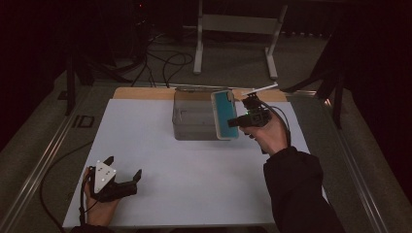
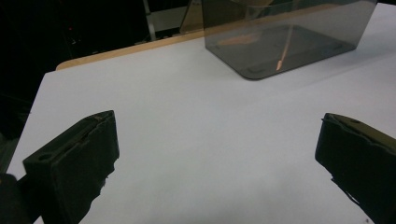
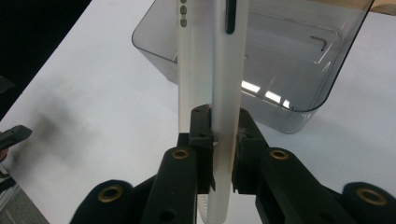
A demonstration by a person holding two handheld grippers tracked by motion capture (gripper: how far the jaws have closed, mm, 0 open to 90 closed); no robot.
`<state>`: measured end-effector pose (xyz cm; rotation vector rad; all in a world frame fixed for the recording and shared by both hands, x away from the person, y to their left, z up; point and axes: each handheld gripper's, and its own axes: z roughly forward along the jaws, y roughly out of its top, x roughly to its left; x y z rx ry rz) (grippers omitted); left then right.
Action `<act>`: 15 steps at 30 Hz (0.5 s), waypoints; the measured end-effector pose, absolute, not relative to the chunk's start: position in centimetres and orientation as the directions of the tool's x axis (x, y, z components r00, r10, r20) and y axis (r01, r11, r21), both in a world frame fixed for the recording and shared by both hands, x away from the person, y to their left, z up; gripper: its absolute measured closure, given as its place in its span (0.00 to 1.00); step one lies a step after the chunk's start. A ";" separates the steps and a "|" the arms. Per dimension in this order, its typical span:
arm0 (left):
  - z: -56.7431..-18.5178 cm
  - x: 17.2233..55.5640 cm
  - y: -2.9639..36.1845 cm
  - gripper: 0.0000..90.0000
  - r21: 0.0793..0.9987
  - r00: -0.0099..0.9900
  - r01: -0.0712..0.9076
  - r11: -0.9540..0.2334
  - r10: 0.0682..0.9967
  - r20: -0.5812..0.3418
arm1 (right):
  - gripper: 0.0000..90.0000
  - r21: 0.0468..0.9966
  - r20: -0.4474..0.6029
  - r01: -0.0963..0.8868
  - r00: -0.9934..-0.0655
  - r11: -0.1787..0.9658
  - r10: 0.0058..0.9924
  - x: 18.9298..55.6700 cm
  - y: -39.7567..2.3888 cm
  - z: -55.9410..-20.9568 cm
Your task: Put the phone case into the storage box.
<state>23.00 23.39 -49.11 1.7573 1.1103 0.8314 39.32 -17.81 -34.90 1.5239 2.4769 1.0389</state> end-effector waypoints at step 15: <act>-49.1 23.0 23.3 0.01 0.913 0.379 0.338 -0.227 0.921 0.089 | 0.91 0.545 0.282 0.792 -0.481 0.274 0.830 40.5 -17.4 -34.5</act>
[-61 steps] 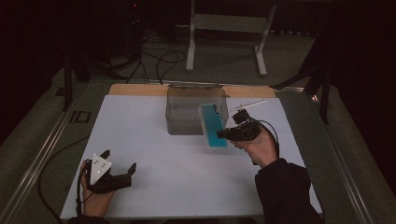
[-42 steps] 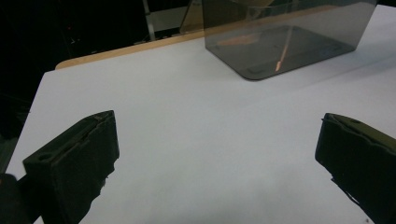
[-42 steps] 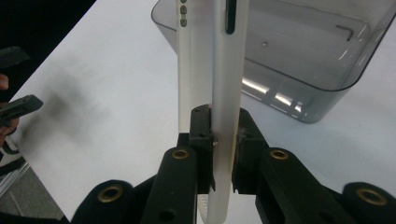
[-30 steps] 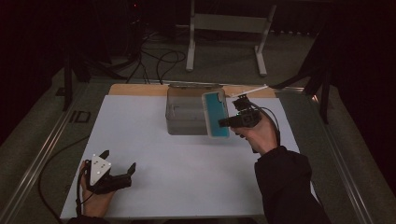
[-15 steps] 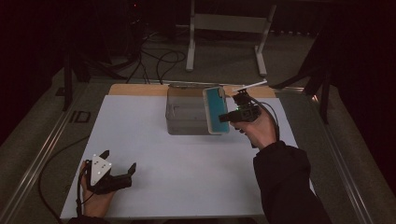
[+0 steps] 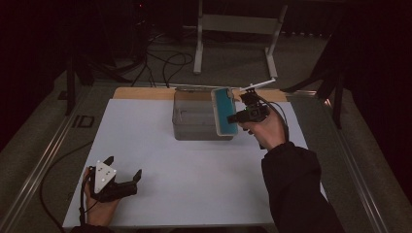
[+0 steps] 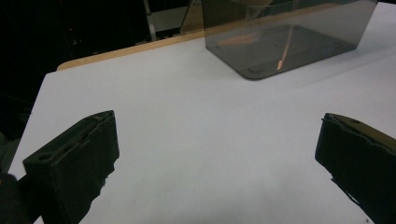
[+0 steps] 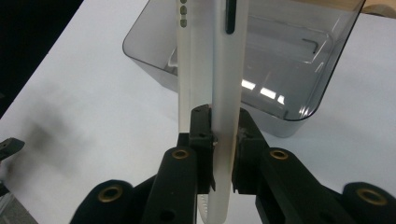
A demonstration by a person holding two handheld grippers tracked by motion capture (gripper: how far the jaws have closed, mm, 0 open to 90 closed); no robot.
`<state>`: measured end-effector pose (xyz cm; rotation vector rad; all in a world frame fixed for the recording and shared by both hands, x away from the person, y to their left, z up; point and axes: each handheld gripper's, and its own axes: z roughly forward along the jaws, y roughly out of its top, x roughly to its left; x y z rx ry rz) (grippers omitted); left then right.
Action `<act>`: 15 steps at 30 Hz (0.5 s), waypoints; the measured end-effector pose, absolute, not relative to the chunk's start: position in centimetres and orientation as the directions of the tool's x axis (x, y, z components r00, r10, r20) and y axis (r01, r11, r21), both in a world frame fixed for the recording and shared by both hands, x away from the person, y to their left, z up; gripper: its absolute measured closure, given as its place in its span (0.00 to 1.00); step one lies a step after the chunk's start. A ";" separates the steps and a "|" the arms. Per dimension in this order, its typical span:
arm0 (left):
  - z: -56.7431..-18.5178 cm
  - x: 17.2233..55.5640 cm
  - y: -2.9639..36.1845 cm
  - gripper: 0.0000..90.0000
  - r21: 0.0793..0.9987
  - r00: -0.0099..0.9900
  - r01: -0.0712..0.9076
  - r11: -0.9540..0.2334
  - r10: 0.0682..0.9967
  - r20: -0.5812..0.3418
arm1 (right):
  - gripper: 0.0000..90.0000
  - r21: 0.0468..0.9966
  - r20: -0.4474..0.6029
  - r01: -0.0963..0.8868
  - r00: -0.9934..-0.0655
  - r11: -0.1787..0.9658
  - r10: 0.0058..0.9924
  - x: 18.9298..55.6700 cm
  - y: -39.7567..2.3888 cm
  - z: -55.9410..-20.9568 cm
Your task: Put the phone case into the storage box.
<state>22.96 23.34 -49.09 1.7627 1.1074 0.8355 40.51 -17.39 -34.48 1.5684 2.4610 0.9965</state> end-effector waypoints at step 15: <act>-49.1 22.9 23.3 0.01 0.914 0.378 0.336 -0.227 0.921 0.089 | 0.91 0.530 0.274 0.811 -0.439 0.247 0.856 41.9 -17.5 -33.7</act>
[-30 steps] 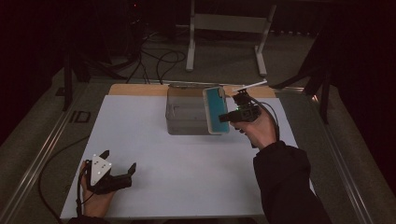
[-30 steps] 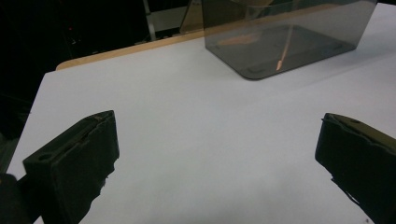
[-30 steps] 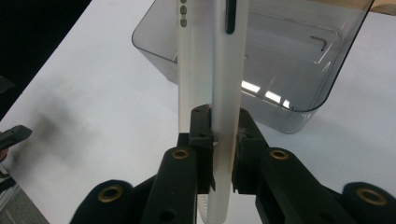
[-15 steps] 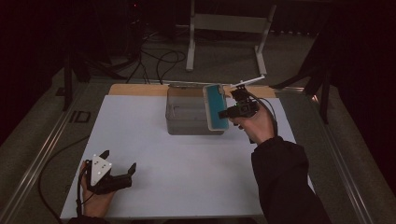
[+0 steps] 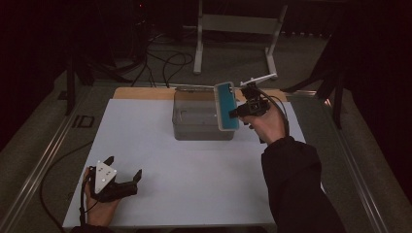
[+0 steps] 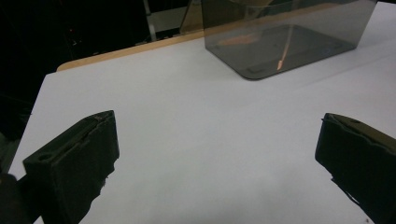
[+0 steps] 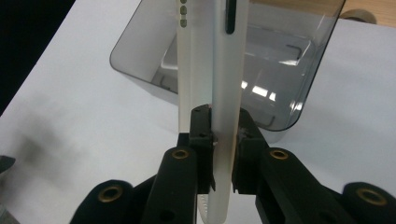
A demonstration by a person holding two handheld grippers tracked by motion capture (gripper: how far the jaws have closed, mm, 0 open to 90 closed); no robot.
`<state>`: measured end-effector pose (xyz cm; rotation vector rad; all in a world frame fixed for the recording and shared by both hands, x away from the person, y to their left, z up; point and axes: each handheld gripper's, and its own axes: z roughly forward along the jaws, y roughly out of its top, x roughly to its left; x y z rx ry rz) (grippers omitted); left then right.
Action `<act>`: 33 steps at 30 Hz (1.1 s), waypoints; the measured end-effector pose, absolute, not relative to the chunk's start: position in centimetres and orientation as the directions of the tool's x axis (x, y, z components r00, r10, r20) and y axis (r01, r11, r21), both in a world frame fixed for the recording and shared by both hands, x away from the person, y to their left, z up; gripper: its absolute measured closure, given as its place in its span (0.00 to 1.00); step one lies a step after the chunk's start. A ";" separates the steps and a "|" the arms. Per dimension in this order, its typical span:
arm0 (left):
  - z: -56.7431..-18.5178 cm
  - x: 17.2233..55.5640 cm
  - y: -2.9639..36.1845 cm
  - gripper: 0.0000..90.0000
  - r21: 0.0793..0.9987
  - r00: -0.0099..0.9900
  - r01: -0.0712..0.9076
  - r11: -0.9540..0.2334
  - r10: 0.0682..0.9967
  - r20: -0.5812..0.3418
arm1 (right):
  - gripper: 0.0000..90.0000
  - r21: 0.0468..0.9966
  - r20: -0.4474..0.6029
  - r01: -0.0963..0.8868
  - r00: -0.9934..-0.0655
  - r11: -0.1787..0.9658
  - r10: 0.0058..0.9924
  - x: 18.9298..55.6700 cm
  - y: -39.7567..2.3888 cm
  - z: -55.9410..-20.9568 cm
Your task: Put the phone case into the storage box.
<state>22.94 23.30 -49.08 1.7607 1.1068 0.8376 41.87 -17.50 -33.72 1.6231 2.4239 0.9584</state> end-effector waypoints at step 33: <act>-49.0 22.9 23.4 0.01 0.915 0.380 0.335 -0.225 0.921 0.087 | 0.91 0.513 0.239 0.838 -0.347 0.185 0.907 44.8 -17.5 -33.7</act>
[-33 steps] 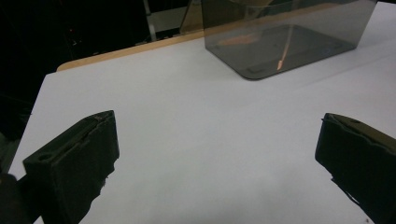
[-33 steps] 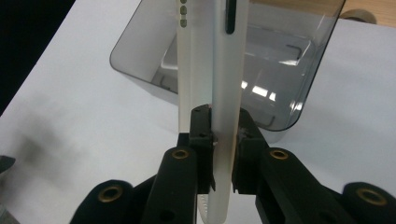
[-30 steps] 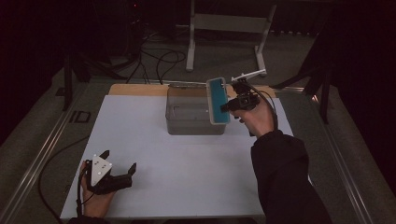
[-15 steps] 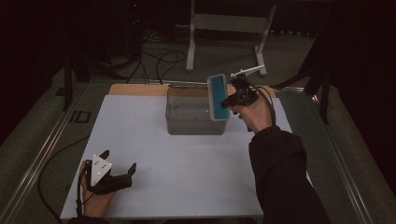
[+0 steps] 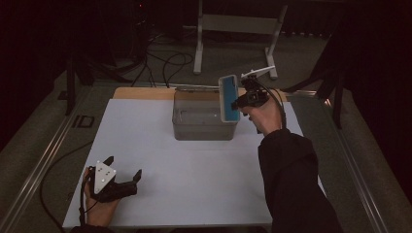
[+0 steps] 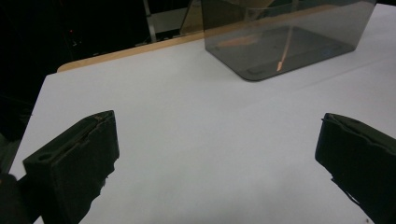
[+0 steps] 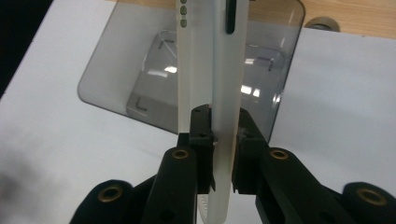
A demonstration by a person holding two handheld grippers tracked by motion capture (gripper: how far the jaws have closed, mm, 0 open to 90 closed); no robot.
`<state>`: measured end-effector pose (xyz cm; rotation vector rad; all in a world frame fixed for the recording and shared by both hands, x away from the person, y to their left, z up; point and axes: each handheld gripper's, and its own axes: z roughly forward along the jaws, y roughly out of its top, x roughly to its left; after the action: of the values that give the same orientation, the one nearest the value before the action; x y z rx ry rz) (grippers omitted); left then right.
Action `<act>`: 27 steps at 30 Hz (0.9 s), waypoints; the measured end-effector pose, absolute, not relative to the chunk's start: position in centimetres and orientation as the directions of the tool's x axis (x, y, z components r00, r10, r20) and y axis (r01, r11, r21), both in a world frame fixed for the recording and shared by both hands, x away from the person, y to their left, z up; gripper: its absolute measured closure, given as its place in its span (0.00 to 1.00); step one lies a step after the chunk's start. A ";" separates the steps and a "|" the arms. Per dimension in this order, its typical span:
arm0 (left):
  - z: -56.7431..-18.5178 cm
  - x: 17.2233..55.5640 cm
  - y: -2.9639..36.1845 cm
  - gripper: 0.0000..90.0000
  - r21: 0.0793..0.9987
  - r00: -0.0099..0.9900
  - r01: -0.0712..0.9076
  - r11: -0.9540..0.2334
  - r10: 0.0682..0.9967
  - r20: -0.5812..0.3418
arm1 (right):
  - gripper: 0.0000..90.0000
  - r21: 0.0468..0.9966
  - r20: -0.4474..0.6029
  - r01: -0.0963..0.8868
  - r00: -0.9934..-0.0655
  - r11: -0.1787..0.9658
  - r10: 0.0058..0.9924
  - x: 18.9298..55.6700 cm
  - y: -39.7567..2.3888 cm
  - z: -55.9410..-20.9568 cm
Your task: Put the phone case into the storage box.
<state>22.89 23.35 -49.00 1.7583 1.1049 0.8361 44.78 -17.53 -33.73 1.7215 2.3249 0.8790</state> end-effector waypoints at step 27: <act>-48.9 22.8 23.3 0.01 0.917 0.379 0.330 -0.222 0.922 0.086 | 0.91 0.491 0.182 0.859 -0.263 0.144 0.948 46.6 -17.2 -36.1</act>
<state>22.82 23.33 -48.93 1.7524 1.1034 0.8380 46.62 -17.20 -36.08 1.7918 2.2395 0.7702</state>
